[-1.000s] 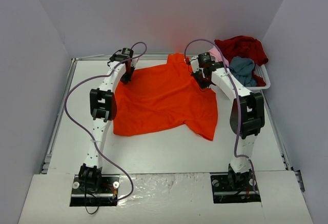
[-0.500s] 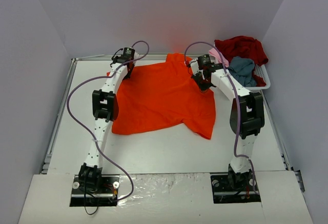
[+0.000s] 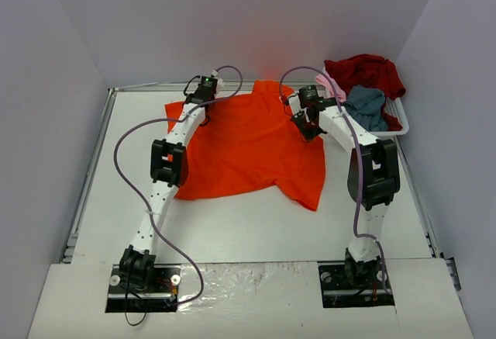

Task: Fold and stack the t-shirts
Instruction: Flatten out the tshirt

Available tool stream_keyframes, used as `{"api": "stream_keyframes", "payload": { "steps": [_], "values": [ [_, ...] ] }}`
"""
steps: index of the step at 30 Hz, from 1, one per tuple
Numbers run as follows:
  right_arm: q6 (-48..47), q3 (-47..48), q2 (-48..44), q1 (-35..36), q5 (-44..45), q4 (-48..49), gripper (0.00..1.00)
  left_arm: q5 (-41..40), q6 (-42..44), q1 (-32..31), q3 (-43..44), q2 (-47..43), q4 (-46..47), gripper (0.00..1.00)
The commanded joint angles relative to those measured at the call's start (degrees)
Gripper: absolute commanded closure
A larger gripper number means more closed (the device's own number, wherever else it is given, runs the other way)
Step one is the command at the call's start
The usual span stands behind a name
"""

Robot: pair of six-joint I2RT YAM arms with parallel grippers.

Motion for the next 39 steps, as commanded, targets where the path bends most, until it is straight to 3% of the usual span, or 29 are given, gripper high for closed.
{"api": "stream_keyframes", "payload": {
  "steps": [1,6,9,10,11,13,16,17,20,26,27,30,31,34,39],
  "values": [
    [-1.03,0.06,-0.55,-0.48,1.8,-1.52,1.0,-4.01,4.79,-1.32,1.08,1.16,5.92,0.89],
    [-0.94,0.85,-0.02,-0.57,0.74,-1.52,1.0,-11.94,7.78,-0.89,-3.4,-3.85,13.14,0.89],
    [-0.85,1.81,-0.46,-0.57,-0.22,-1.52,1.0,-15.54,7.53,0.34,-5.69,-9.29,15.34,0.83],
    [-0.94,2.42,-0.72,-0.48,-0.4,-1.52,1.0,-15.45,7.18,0.7,-7.0,-12.78,14.29,0.77],
    [-0.94,2.69,-1.07,-0.56,-0.4,-1.43,1.0,-15.11,6.91,0.96,-8.05,-14.9,13.59,0.61],
    [-1.03,2.96,-2.3,-0.57,-0.57,-1.43,0.95,-14.14,6.82,1.05,-13.73,-21.91,11.83,0.47],
    [-1.12,2.43,-3.88,-0.74,-2.75,-1.26,0.81,-13.08,7.87,0.88,-23.58,-33.32,13.66,0.34],
    [-1.29,1.82,-4.32,-1.0,-3.38,-1.26,0.71,-13.17,8.22,0.79,-30.15,-36.08,14.28,0.29],
    [-2.08,0.24,-5.91,-1.35,-4.0,-0.64,0.66,-13.52,8.93,0.17,-38.27,-45.84,13.41,0.2],
    [-2.34,-6.44,-10.91,-3.11,-8.03,-0.73,0.65,-5.27,9.1,-2.63,-62.7,-66.23,6.03,0.24],
    [-2.34,-8.97,-11.97,-3.38,-9.35,-0.73,0.65,-4.65,9.45,-3.16,-69.6,-68.52,5.5,0.3],
    [-4.7,-12.67,-17.06,-2.68,-15.5,-3.61,0.67,-2.63,7.97,-4.31,-77.91,-76.17,3.48,0.48],
    [-5.59,-13.12,-18.9,-2.33,-18.3,-7.54,0.68,-1.75,7.35,-4.31,-82.03,-79.06,2.86,0.6],
    [-9.19,-15.76,-22.43,-0.66,-21.57,-14.15,0.69,2.29,5.68,-3.61,-88.02,-84.09,-0.04,0.72],
    [-11.66,-21.03,-28.75,2.59,-20.35,-18.48,0.64,5.03,3.75,-3.35,-93.49,-90.95,-1.71,0.74]
  ]
}}
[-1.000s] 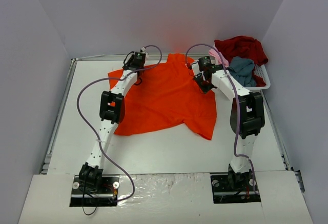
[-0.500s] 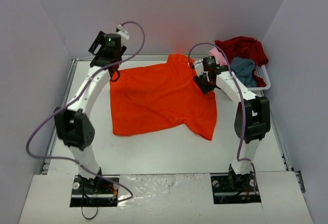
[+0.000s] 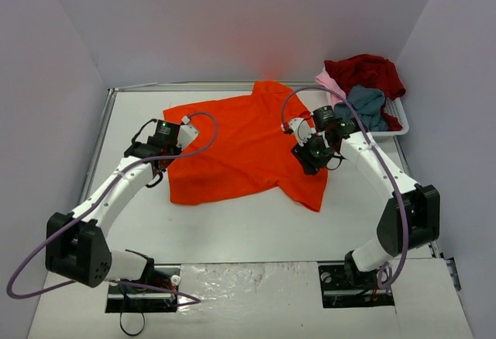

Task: Fold and stack the t-shirts
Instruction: Flatten out the tshirt, then grap the side of the flattened tshirt closest away from the robot with both arms

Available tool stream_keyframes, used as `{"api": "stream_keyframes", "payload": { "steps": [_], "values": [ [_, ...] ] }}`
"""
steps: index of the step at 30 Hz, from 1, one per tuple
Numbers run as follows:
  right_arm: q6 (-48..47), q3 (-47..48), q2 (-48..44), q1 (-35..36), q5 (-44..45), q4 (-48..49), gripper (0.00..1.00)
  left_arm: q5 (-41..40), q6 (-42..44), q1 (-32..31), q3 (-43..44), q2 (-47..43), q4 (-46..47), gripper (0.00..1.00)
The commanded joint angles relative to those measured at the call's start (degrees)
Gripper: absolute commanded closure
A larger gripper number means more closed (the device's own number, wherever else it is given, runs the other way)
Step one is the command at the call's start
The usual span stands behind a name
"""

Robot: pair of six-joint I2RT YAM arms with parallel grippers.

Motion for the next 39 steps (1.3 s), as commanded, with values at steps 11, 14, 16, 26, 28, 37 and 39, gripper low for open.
{"api": "stream_keyframes", "payload": {
  "steps": [11,14,16,26,28,37,39],
  "values": [
    [-6.38,-11.49,-6.71,4.65,6.9,-8.48,0.48,2.27,-5.36,2.65,-4.06,-8.69,-1.25,0.74],
    [-7.27,-12.28,-6.09,4.91,7.0,-8.04,0.48,3.5,-5.89,4.5,-4.06,-9.13,-1.6,0.74],
    [-7.35,-12.28,-5.65,4.91,6.38,-7.6,0.48,4.37,-6.15,5.55,-4.06,-9.31,-1.6,0.74],
    [-7.27,-10.79,1.55,8.16,5.41,-5.67,0.5,6.66,-6.42,8.37,-5.46,-12.21,-1.87,0.74],
    [-7.27,-10.18,3.57,8.51,5.15,-5.58,0.5,7.1,-6.42,8.63,-5.72,-12.56,-1.87,0.74],
    [-5.86,-7.98,7.71,10.36,4.71,-3.39,0.51,8.69,-6.59,9.16,-5.99,-12.92,-2.04,0.74],
    [-5.51,-7.89,8.15,10.45,5.15,-2.68,0.52,9.04,-6.68,9.16,-5.99,-12.83,-2.04,0.73]
  ]
}}
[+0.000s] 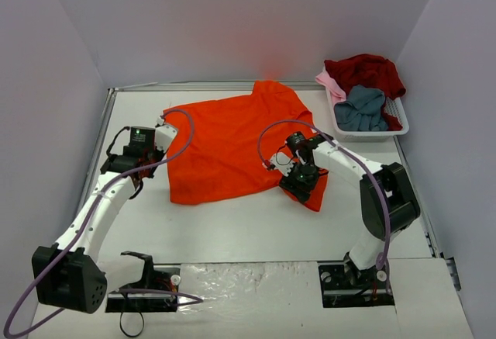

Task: Fold and stack the t-shirts
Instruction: Grap the side of the flattened tshirt closest away from the robot with both arms

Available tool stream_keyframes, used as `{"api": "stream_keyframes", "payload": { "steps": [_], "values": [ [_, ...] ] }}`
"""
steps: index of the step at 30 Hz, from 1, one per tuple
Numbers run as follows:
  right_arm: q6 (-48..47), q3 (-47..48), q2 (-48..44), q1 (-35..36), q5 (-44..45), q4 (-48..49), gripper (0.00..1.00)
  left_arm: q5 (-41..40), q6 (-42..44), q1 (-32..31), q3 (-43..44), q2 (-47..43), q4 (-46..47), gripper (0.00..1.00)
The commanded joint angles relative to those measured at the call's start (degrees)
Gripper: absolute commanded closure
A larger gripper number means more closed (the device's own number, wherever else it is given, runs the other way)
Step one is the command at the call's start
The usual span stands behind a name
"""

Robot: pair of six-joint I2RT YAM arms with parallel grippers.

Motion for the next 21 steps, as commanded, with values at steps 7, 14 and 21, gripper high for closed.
{"api": "stream_keyframes", "payload": {
  "steps": [7,14,21],
  "values": [
    [1.64,1.97,3.2,0.75,1.37,1.07,0.55,1.54,-0.89,0.51,0.06,-1.05,-0.54,0.73],
    [3.05,2.5,3.9,0.83,3.22,2.74,0.67,1.98,-0.89,0.59,-0.38,-1.13,-0.27,0.73],
    [4.8,3.9,3.29,0.75,4.62,4.06,0.88,2.95,-1.07,1.03,-0.64,-1.57,-0.18,0.73]
  ]
}}
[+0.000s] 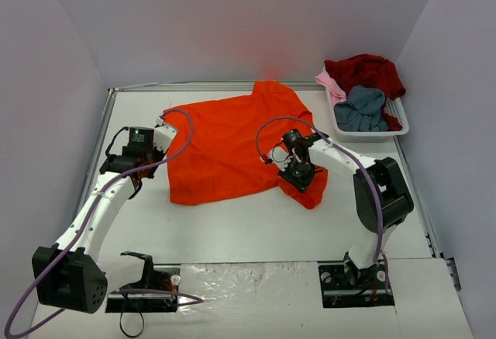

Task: Fold and stack the t-shirts
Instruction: Grap the side of the flattened tshirt closest away from the robot with both arms

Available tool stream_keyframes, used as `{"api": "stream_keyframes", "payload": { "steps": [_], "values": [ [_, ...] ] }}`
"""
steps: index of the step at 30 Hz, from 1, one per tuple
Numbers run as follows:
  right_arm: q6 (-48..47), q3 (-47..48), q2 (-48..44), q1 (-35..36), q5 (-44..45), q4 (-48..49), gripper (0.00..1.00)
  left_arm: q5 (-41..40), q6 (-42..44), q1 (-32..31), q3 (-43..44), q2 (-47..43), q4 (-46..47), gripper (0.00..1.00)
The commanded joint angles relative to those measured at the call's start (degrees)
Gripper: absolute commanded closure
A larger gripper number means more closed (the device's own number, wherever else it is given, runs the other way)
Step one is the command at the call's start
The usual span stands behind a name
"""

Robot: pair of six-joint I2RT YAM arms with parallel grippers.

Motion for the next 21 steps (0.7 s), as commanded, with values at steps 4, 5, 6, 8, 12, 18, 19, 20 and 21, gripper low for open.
{"api": "stream_keyframes", "payload": {
  "steps": [4,5,6,8,12,18,19,20,21],
  "values": [
    [1.53,2.22,-1.04,0.05,2.18,-0.81,0.93,1.22,-0.85,0.46,-0.62,-1.57,-0.21,0.73],
    [1.62,2.14,-1.3,-0.04,2.7,-0.81,0.94,1.31,-0.85,0.55,-0.53,-1.49,-0.21,0.73],
    [1.79,2.05,-1.3,-0.04,2.97,-0.73,0.95,1.4,-0.85,0.55,-0.53,-1.31,-0.21,0.73],
    [2.14,1.7,-1.48,-0.48,4.11,-0.11,0.96,1.49,-0.93,0.55,-0.36,-1.22,-0.21,0.73],
    [2.85,1.43,-1.39,-1.8,5.35,0.94,1.0,1.75,-1.02,0.55,-0.18,-1.05,-0.29,0.73],
    [2.76,0.91,-1.48,-3.12,5.35,1.47,1.0,2.19,-1.02,0.55,-0.09,-1.05,-0.56,0.73],
    [2.76,0.99,-1.48,-3.29,5.61,1.47,1.0,2.19,-1.02,0.55,-0.09,-0.96,-0.56,0.73],
    [2.85,0.82,-1.57,-3.73,5.7,1.73,1.0,2.19,-1.02,0.55,-0.09,-0.96,-0.56,0.73],
    [2.85,0.82,-1.57,-3.99,5.61,1.73,1.0,2.19,-1.02,0.47,-0.09,-0.96,-0.56,0.73]
  ]
}}
